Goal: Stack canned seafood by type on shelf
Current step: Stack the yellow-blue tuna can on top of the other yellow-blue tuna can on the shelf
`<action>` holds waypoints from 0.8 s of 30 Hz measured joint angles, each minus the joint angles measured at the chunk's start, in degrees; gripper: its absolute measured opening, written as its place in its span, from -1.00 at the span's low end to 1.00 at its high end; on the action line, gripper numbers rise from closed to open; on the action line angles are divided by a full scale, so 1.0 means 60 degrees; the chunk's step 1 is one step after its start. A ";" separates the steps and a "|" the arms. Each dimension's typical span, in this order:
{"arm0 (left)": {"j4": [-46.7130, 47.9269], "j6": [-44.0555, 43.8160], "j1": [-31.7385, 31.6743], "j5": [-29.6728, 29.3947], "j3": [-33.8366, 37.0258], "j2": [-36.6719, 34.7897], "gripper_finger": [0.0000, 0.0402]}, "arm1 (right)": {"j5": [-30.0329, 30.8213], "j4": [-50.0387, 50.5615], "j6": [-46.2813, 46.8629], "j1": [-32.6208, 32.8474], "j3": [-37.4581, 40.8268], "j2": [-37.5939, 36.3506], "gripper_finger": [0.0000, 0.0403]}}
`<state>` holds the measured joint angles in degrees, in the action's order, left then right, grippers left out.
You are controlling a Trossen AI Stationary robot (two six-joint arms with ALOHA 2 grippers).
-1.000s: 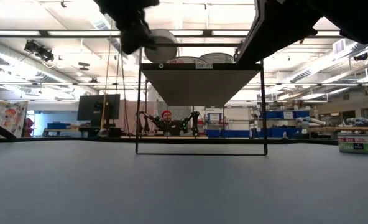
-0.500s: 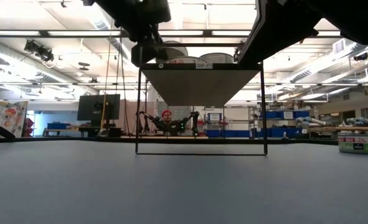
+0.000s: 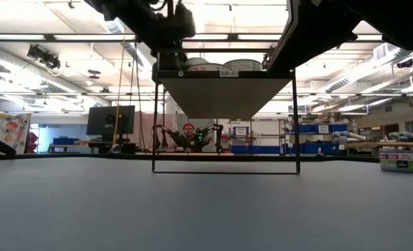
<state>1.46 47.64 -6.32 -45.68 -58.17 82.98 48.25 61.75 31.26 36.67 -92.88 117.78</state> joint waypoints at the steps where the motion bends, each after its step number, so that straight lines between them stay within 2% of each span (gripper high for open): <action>1: 0.0008 0.0039 -0.0041 -0.0017 0.0000 0.0046 -0.24 | 0.0000 0.0005 0.0003 -0.0001 0.0000 0.0000 -0.95; 6: -0.0165 0.0036 -0.0018 -0.0156 0.0000 0.0238 -0.13 | -0.0004 0.0023 0.0009 -0.0003 0.0000 0.0000 -0.95; 17: -0.0226 0.0069 0.0320 -0.0314 -0.0277 0.0259 -0.10 | -0.0067 0.0034 0.0014 -0.0001 0.0000 0.0000 -0.95; 24: 0.1446 -0.1375 0.0095 0.0634 -0.0960 0.0255 -0.09 | -0.0205 0.0027 0.0023 0.0000 0.0000 0.0000 -0.95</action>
<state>10.14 39.39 -5.75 -41.88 -63.93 84.51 47.02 61.91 31.40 36.67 -92.88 117.78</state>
